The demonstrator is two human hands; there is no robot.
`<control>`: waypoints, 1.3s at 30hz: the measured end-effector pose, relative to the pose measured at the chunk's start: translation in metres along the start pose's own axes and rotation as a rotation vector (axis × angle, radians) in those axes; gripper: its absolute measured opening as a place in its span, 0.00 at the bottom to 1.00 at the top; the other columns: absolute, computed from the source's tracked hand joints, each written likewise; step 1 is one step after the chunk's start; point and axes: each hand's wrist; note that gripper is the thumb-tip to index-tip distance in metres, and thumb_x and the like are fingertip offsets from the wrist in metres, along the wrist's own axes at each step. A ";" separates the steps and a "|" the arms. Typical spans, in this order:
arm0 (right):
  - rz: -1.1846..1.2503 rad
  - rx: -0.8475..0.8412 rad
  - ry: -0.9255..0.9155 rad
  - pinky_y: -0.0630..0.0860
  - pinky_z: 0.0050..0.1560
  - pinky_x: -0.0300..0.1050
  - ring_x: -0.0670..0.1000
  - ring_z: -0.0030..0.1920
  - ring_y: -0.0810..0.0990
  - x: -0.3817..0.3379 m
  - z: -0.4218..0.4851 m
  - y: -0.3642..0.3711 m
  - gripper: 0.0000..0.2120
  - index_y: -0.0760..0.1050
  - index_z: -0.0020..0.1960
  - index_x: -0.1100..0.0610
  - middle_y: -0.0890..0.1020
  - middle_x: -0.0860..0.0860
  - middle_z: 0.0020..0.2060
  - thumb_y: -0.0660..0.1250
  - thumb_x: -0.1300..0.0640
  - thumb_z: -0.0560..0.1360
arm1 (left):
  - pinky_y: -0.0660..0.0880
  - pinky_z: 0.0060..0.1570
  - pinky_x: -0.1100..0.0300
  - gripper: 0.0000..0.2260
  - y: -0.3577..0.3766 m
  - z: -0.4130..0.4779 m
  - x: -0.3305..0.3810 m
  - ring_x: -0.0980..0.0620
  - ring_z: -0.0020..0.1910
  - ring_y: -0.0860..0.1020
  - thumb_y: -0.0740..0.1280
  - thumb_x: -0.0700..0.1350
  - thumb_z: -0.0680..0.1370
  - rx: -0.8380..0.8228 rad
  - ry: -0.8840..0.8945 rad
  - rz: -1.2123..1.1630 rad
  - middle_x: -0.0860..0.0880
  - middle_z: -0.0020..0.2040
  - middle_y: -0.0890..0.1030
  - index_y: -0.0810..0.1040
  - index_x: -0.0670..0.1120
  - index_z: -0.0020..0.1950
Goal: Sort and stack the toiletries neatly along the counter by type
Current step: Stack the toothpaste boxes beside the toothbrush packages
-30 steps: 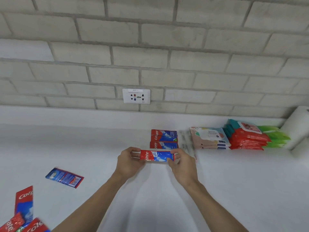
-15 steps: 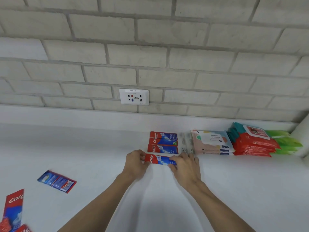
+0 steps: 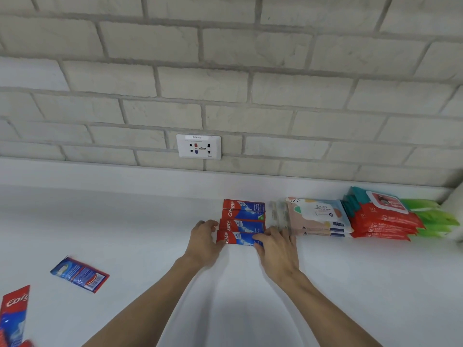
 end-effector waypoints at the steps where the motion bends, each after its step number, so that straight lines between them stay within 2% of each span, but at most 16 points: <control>1: 0.006 0.000 -0.004 0.78 0.46 0.52 0.55 0.44 0.80 0.000 0.000 0.001 0.11 0.84 0.46 0.49 0.83 0.51 0.42 0.79 0.52 0.65 | 0.74 0.54 0.62 0.22 0.000 0.000 0.001 0.55 0.49 0.75 0.72 0.49 0.74 -0.001 0.004 -0.008 0.49 0.57 0.75 0.72 0.46 0.66; 4: 0.015 -0.018 0.011 0.78 0.46 0.52 0.55 0.44 0.80 0.000 -0.001 0.001 0.11 0.84 0.47 0.48 0.83 0.51 0.43 0.79 0.52 0.65 | 0.75 0.52 0.63 0.20 0.000 0.001 0.003 0.55 0.47 0.75 0.72 0.48 0.75 0.000 0.039 -0.018 0.49 0.58 0.77 0.74 0.47 0.65; 8: 0.021 -0.030 0.022 0.79 0.41 0.51 0.54 0.40 0.81 -0.001 -0.002 0.002 0.14 0.84 0.43 0.49 0.83 0.51 0.39 0.82 0.52 0.60 | 0.73 0.47 0.67 0.18 0.000 0.001 0.003 0.55 0.46 0.75 0.72 0.47 0.75 -0.005 0.057 -0.023 0.50 0.57 0.77 0.75 0.47 0.64; 13: 0.051 -0.005 0.006 0.80 0.39 0.50 0.53 0.39 0.81 0.000 -0.003 0.002 0.15 0.83 0.42 0.49 0.82 0.50 0.38 0.83 0.50 0.58 | 0.70 0.42 0.70 0.18 -0.001 -0.001 0.002 0.55 0.45 0.76 0.71 0.47 0.75 -0.004 0.067 -0.042 0.51 0.55 0.77 0.75 0.47 0.63; 15: 0.084 0.002 0.003 0.79 0.44 0.52 0.55 0.43 0.81 -0.002 -0.004 0.000 0.14 0.82 0.46 0.49 0.83 0.51 0.42 0.81 0.51 0.62 | 0.70 0.41 0.71 0.18 -0.001 -0.003 0.001 0.55 0.44 0.76 0.71 0.47 0.75 0.003 0.066 -0.060 0.52 0.54 0.75 0.74 0.47 0.64; 18: 0.176 -0.020 -0.012 0.70 0.61 0.50 0.54 0.59 0.75 -0.009 -0.008 -0.009 0.13 0.78 0.59 0.49 0.79 0.50 0.57 0.69 0.51 0.75 | 0.70 0.40 0.70 0.18 -0.004 -0.006 0.001 0.54 0.43 0.77 0.70 0.48 0.76 0.018 0.063 -0.080 0.52 0.55 0.74 0.73 0.48 0.64; 21: 0.251 -0.036 -0.039 0.66 0.61 0.44 0.51 0.62 0.71 -0.015 -0.012 -0.013 0.13 0.75 0.63 0.49 0.75 0.48 0.61 0.63 0.51 0.79 | 0.70 0.38 0.71 0.18 -0.008 -0.014 0.002 0.54 0.42 0.77 0.69 0.49 0.76 0.031 0.077 -0.096 0.52 0.55 0.74 0.73 0.49 0.64; 26: 0.392 -0.069 -0.017 0.69 0.61 0.45 0.50 0.61 0.72 -0.037 -0.028 -0.021 0.11 0.76 0.60 0.47 0.76 0.46 0.60 0.64 0.51 0.78 | 0.68 0.36 0.75 0.15 -0.024 -0.038 -0.002 0.55 0.42 0.75 0.69 0.47 0.76 0.025 0.182 -0.085 0.53 0.53 0.74 0.74 0.49 0.62; 31: 0.530 -0.106 0.008 0.67 0.57 0.41 0.46 0.58 0.73 -0.068 -0.058 -0.031 0.08 0.77 0.56 0.44 0.77 0.43 0.56 0.64 0.52 0.78 | 0.72 0.39 0.73 0.10 -0.046 -0.071 -0.019 0.56 0.44 0.78 0.70 0.43 0.75 0.001 0.291 -0.086 0.54 0.52 0.78 0.78 0.51 0.55; 35: 0.607 -0.145 -0.020 0.70 0.61 0.44 0.45 0.56 0.74 -0.096 -0.079 -0.039 0.09 0.78 0.55 0.44 0.78 0.43 0.55 0.64 0.54 0.78 | 0.71 0.39 0.74 0.09 -0.070 -0.099 -0.041 0.60 0.45 0.78 0.70 0.42 0.75 0.004 0.331 -0.084 0.58 0.49 0.79 0.78 0.56 0.49; 39: 0.651 -0.200 -0.045 0.72 0.61 0.46 0.45 0.54 0.75 -0.129 -0.099 -0.042 0.09 0.78 0.54 0.44 0.79 0.42 0.53 0.63 0.55 0.78 | 0.73 0.42 0.73 0.09 -0.097 -0.124 -0.070 0.63 0.46 0.78 0.69 0.41 0.75 0.002 0.308 -0.029 0.61 0.46 0.80 0.79 0.56 0.48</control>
Point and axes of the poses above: each hand's wrist, its own z-axis towards the middle knuckle, its own y-axis out of the palm, x = y × z
